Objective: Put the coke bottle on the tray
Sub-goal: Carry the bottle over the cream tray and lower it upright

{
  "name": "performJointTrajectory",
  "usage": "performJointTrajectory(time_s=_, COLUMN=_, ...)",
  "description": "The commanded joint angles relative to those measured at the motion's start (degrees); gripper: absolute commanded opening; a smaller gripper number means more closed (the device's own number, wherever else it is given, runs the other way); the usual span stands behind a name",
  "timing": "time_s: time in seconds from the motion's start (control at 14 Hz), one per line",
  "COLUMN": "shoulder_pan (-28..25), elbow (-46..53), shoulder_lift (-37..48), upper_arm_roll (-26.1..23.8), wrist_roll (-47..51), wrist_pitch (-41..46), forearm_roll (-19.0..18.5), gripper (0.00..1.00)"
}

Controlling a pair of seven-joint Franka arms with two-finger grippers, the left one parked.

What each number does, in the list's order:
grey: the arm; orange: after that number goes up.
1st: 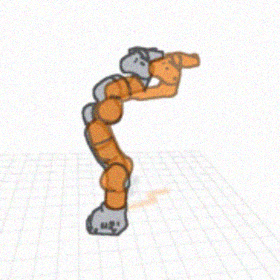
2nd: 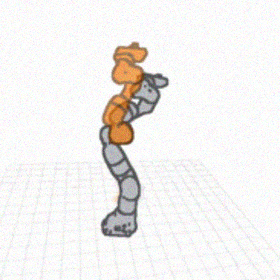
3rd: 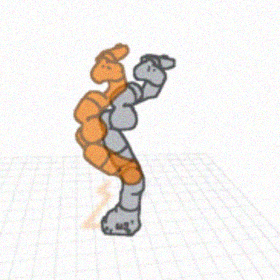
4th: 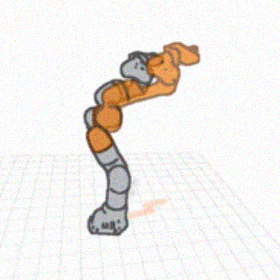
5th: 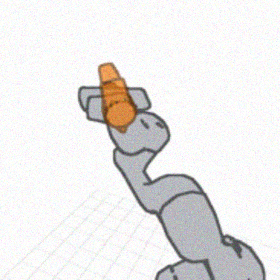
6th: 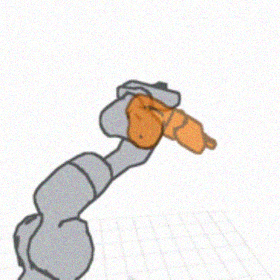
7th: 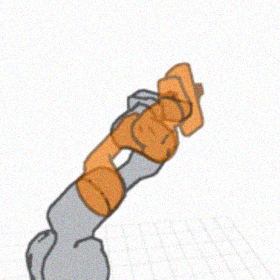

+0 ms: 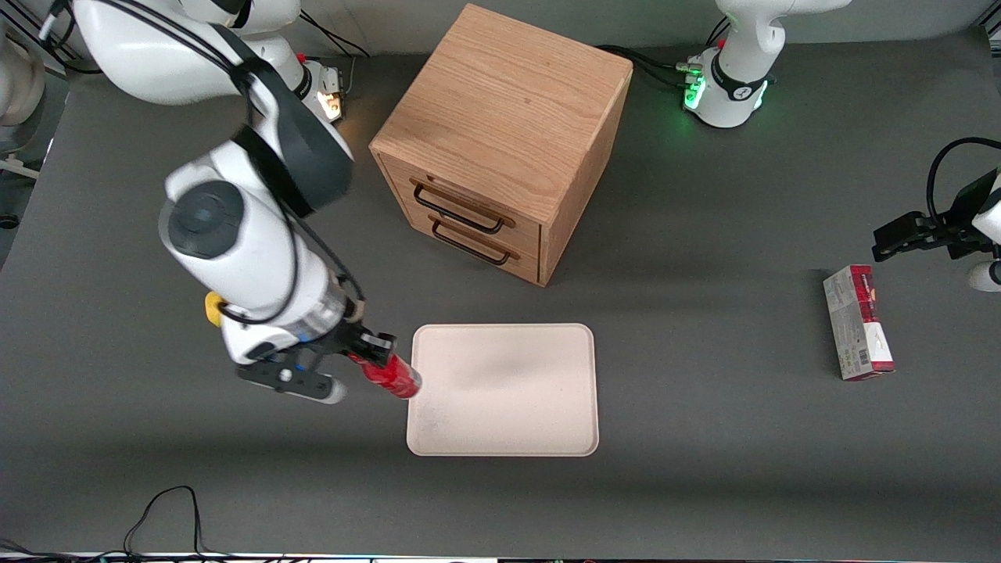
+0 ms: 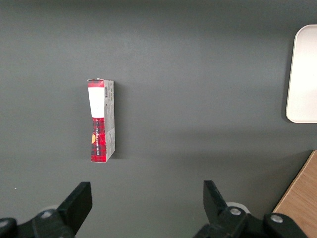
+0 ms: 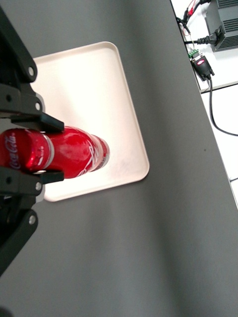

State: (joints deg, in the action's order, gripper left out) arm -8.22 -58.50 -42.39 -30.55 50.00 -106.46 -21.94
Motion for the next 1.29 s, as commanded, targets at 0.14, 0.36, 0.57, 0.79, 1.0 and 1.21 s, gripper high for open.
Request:
performJointTrajectory(time_s=0.14, shoulder_pan=-1.8, elbow=-0.5, shoulder_lift=-6.7, upper_arm_roll=-0.6, wrist_roll=2.2, wrist_pitch=-7.3, forearm_roll=-8.1, gripper=0.0)
performJointTrajectory(time_s=0.36, shoulder_pan=-2.1, elbow=-3.3, shoulder_lift=-8.1, upper_arm_roll=-0.4, wrist_roll=1.3, wrist_pitch=-10.0, forearm_roll=-10.9, gripper=0.0)
performJointTrajectory(time_s=0.57, shoulder_pan=-2.1, elbow=-3.9, shoulder_lift=-8.9, upper_arm_roll=0.3, wrist_roll=-1.3, wrist_pitch=-11.0, forearm_roll=-11.0, gripper=0.0)
performJointTrajectory(time_s=0.79, shoulder_pan=-2.0, elbow=-4.0, shoulder_lift=-9.3, upper_arm_roll=1.3, wrist_roll=-1.4, wrist_pitch=-12.4, forearm_roll=-11.0, gripper=0.53)
performJointTrajectory(time_s=1.0, shoulder_pan=-1.8, elbow=-5.7, shoulder_lift=-9.3, upper_arm_roll=1.5, wrist_roll=-0.9, wrist_pitch=-14.6, forearm_roll=-11.7, gripper=1.0)
performJointTrajectory(time_s=1.21, shoulder_pan=-1.3, elbow=-5.4, shoulder_lift=-8.7, upper_arm_roll=1.5, wrist_roll=-1.4, wrist_pitch=-14.9, forearm_roll=-11.6, gripper=1.0)
